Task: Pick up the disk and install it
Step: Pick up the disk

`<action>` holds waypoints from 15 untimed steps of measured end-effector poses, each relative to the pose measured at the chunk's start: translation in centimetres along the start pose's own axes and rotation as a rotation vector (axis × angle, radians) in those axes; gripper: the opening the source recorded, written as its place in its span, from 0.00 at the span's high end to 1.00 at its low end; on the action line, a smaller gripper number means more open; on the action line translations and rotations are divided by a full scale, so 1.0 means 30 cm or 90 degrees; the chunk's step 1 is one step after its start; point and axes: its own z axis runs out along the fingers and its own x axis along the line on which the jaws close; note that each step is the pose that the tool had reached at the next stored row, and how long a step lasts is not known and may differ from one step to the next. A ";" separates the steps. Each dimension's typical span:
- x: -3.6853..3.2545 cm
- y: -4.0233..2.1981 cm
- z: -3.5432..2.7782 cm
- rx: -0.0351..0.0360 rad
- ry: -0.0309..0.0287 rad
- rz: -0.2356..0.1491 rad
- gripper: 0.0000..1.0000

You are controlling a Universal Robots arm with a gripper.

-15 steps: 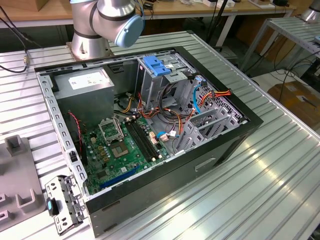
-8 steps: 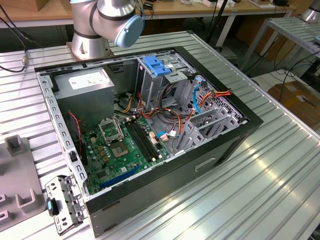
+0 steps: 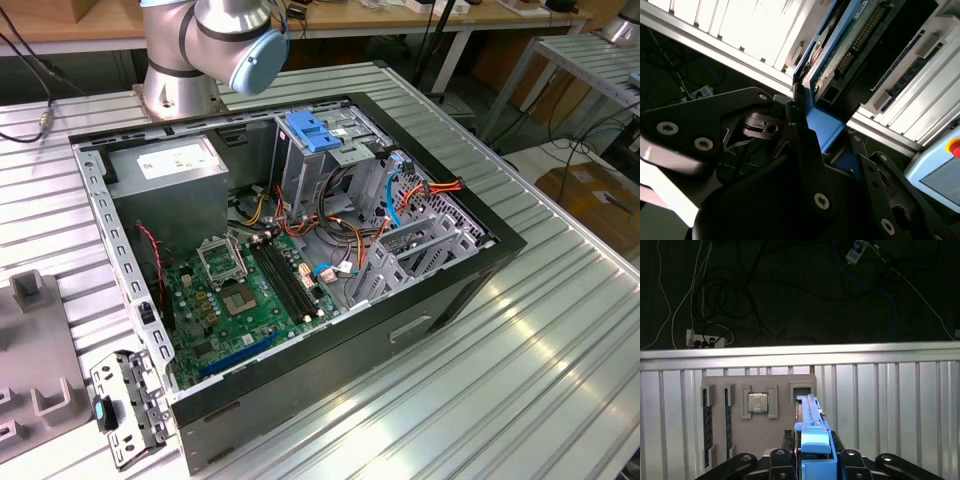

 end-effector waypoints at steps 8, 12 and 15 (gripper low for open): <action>0.000 0.000 -0.021 0.0000 0.0000 0.000 0.63; 0.000 0.000 -0.035 -0.0001 0.0000 0.000 0.63; 0.000 0.000 -0.045 0.0000 0.0000 0.000 0.63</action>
